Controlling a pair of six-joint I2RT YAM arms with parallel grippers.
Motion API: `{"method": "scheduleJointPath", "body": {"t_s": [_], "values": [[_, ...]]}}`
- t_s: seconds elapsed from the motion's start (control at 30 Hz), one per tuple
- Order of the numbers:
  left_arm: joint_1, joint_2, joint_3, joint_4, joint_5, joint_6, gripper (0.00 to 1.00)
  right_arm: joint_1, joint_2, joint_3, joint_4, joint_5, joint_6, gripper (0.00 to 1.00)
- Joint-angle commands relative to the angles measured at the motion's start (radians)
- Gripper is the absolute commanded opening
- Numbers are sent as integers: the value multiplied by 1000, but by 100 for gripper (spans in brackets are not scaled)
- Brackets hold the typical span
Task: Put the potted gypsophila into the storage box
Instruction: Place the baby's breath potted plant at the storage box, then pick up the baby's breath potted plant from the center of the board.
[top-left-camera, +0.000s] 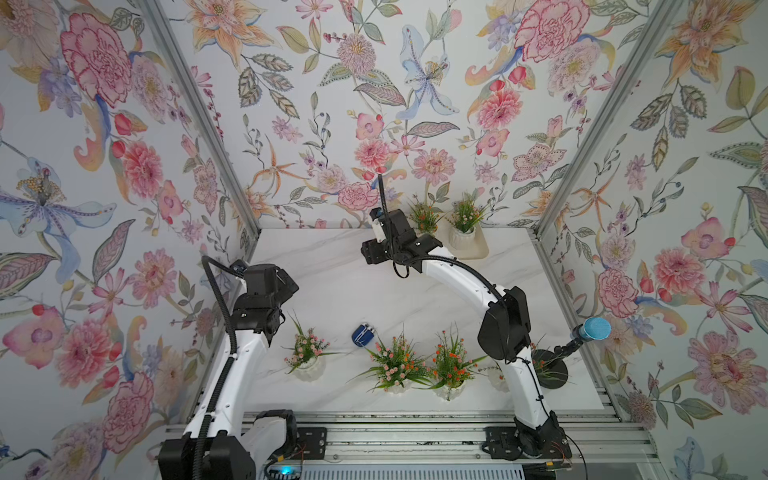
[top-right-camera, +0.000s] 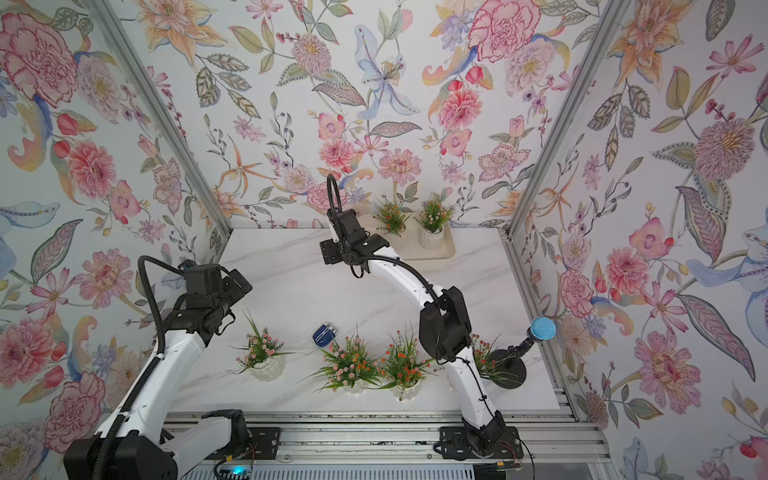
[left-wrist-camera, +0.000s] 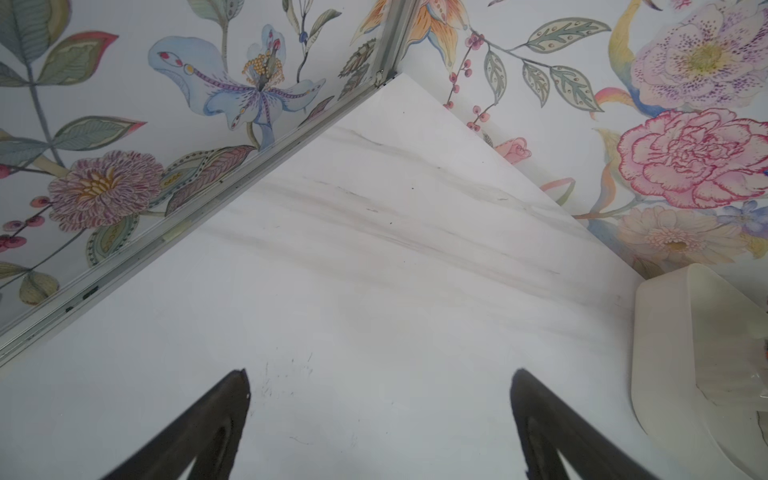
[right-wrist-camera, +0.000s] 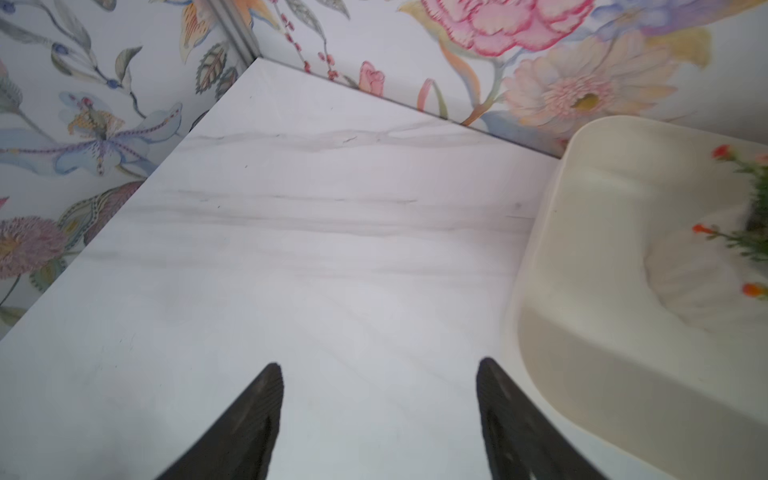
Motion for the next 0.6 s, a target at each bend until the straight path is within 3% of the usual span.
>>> {"method": "scheduleJointPath", "body": {"t_s": [0.0, 0.27, 0.57], "values": [[35, -38, -60, -115, 63, -6, 100, 61, -34, -8, -122, -12, -29, 73], [206, -102, -243, -20, 322, -5, 100, 169, 25, 14, -202, -140, 29, 68], [263, -109, -292, 4, 374, 29, 100, 277, 69, 15, -268, -172, 29, 60]]}}
